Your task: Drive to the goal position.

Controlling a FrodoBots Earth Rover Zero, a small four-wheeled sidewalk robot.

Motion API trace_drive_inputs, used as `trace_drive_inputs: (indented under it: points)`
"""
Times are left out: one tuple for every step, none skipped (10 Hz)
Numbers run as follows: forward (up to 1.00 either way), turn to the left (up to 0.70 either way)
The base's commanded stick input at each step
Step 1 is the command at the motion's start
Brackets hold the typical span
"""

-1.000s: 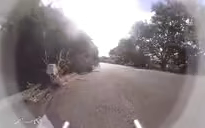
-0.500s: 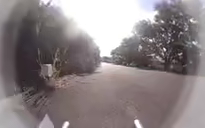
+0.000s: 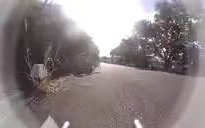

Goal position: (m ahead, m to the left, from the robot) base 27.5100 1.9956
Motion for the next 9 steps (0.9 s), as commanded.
trace_drive_inputs:
  points:
    - [0.70, -0.02]
    - [0.70, -0.05]
    - [0.70, -0.11]
    - [0.70, -0.22]
    - [0.70, -0.34]
    - [0.70, -0.31]
    - [0.70, -0.26]
    - [0.70, -0.19]
    - [0.70, -0.11]
